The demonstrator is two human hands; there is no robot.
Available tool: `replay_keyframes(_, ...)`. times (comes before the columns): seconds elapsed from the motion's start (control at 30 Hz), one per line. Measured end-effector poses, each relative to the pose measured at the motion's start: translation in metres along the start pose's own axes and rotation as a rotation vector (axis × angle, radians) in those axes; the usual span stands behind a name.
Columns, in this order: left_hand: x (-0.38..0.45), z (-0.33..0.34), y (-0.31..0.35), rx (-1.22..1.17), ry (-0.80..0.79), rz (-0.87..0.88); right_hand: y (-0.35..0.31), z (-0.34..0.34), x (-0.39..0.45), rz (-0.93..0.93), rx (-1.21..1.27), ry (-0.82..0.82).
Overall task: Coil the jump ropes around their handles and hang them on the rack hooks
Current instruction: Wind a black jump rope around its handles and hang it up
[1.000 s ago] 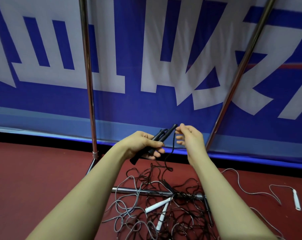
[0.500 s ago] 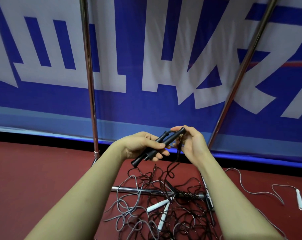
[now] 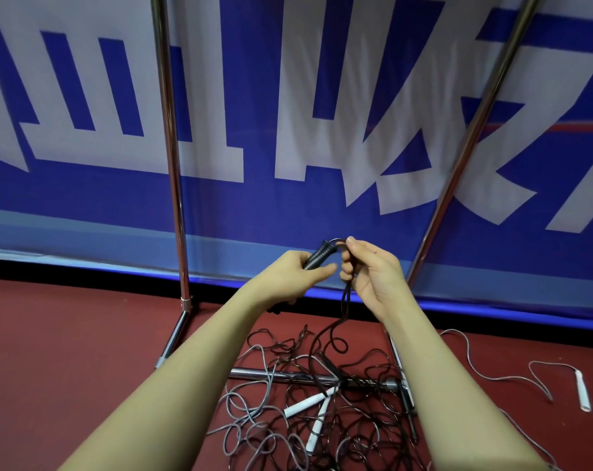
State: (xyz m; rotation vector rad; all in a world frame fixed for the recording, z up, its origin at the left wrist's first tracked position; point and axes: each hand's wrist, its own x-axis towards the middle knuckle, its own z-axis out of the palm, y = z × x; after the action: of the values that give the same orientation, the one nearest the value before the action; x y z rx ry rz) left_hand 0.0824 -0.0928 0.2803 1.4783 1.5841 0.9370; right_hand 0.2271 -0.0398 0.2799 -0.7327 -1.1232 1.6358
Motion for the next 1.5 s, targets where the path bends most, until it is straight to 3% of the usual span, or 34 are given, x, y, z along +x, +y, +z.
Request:
replay_keyframes(0.23,0.001,0.005,-0.001,-0.311,0.086,0.118,-0.017,-0.001,-0.005,0.02,-0.135,-0.129)
replay_keyframes(0.5,0.011,0.013,0.014,-0.883,0.264,-0.029,-0.017,-0.001,-0.017,0.163,-0.287,-0.244)
replay_keyframes(0.63,0.013,0.014,0.02,-0.931,0.305,-0.056,-0.016,0.001,-0.023,0.243,-0.238,-0.332)
replay_keyframes(0.8,0.026,0.007,0.013,-0.875,0.575,-0.11,-0.014,-0.001,-0.023,0.304,-0.243,-0.415)
replay_keyframes(0.9,0.034,-0.001,0.007,-0.861,0.682,-0.093,-0.01,-0.006,-0.02,0.298,-0.289,-0.368)
replay_keyframes(1.17,0.038,-0.001,0.005,-1.34,0.58,-0.059,0.011,0.0,-0.012,0.105,-0.49,-0.108)
replay_keyframes(1.5,0.03,-0.013,0.006,-1.676,0.446,0.026,0.019,0.018,-0.007,-0.045,-0.477,-0.053)
